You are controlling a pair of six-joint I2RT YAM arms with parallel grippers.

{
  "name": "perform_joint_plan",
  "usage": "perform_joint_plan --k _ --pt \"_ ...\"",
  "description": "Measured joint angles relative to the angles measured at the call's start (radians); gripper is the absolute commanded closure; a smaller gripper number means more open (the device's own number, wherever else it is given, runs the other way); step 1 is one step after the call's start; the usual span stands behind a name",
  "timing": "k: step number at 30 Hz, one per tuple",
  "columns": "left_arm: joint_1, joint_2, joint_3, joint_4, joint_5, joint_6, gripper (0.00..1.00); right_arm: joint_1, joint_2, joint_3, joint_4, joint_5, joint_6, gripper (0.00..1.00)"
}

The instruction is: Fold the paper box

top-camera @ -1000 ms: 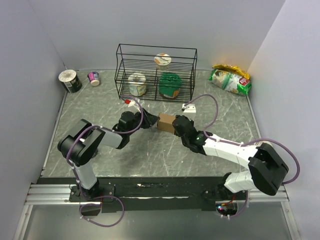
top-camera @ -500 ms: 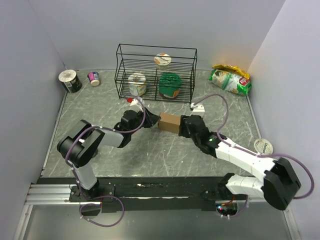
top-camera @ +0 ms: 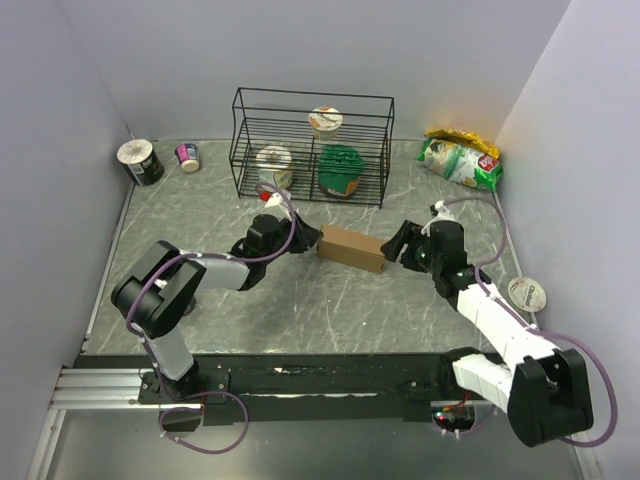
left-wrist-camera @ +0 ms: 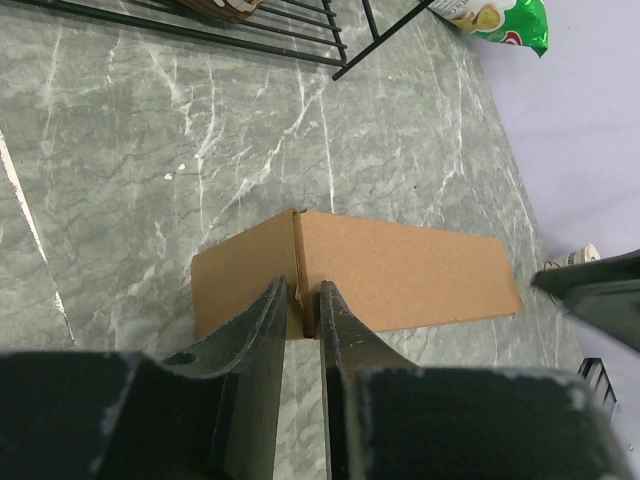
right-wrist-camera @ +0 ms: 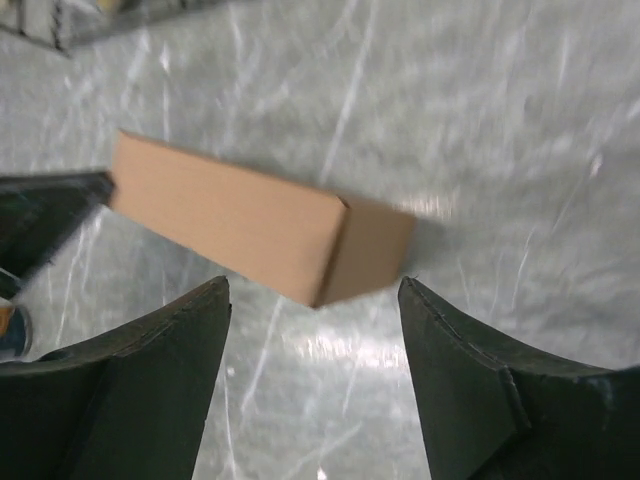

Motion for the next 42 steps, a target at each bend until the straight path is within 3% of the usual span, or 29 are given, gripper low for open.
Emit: perform_joint_plan --k 13,25,32,42 --pt "-0.003 -0.002 0.004 -0.01 -0.005 0.006 0.99 -0.116 0.079 -0.118 0.184 -0.223 0.126 0.34" --pt "-0.01 -0.002 0.008 -0.016 -0.018 0.014 0.99 -0.171 0.122 -0.152 0.271 -0.259 0.161 0.45" --pt "-0.013 -0.002 0.013 -0.021 -0.025 0.017 0.99 -0.173 0.14 -0.153 0.306 -0.262 0.156 0.59" --pt "-0.022 -0.002 0.014 -0.021 -0.037 0.018 0.99 -0.173 0.179 -0.128 0.326 -0.264 0.115 0.69"
